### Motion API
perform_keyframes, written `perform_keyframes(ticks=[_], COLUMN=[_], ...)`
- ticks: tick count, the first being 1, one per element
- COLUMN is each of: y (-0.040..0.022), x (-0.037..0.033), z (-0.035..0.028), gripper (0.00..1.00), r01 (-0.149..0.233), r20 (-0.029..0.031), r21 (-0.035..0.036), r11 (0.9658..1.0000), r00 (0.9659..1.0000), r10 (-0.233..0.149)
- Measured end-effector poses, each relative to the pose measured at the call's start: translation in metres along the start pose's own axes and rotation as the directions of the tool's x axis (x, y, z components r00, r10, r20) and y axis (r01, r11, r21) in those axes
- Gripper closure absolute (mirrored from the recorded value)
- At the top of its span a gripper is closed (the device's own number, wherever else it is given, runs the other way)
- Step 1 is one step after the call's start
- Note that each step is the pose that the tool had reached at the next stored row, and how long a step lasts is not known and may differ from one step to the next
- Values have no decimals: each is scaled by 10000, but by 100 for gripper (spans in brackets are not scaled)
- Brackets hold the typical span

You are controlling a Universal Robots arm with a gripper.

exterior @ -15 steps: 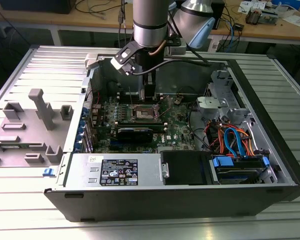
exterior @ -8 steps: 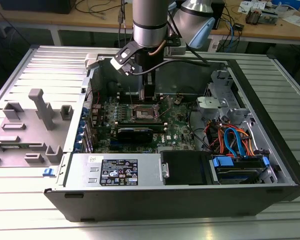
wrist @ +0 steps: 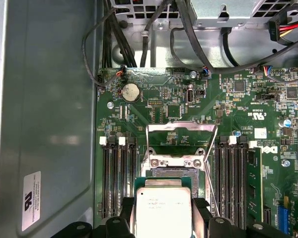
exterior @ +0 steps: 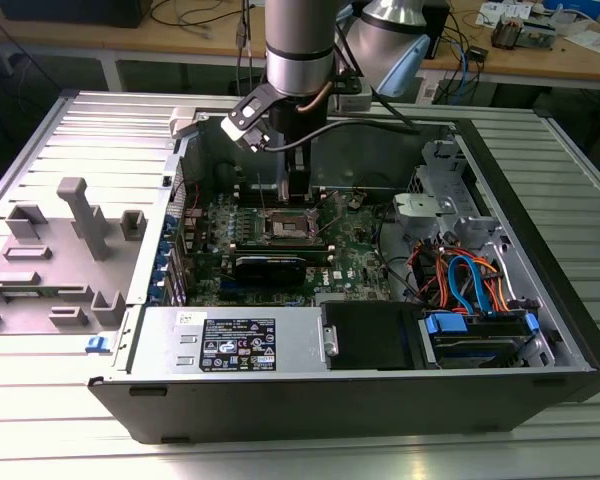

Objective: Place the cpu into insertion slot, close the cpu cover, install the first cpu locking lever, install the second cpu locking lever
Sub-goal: 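Place the cpu into insertion slot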

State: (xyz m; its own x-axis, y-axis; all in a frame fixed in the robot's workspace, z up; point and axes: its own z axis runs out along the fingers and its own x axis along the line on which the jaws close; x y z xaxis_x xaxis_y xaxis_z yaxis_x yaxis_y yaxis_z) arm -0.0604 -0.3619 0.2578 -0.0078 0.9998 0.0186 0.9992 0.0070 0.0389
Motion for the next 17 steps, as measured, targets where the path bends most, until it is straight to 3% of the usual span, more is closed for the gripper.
perform_keyframes(ticks=[3, 9, 14, 17], y=[-5, -23, -45, -63], x=[-30, -76, -78, -80], z=[107, 201, 249, 301], gripper=[46, 46, 46, 46], r01=[3, 51, 76, 78], r20=[3, 0, 2, 2], r21=[1, -4, -135, -177], r11=[10000, 10000, 9999, 9998], r00=[10000, 10000, 10000, 10000], r10=[-3, -51, -76, -78])
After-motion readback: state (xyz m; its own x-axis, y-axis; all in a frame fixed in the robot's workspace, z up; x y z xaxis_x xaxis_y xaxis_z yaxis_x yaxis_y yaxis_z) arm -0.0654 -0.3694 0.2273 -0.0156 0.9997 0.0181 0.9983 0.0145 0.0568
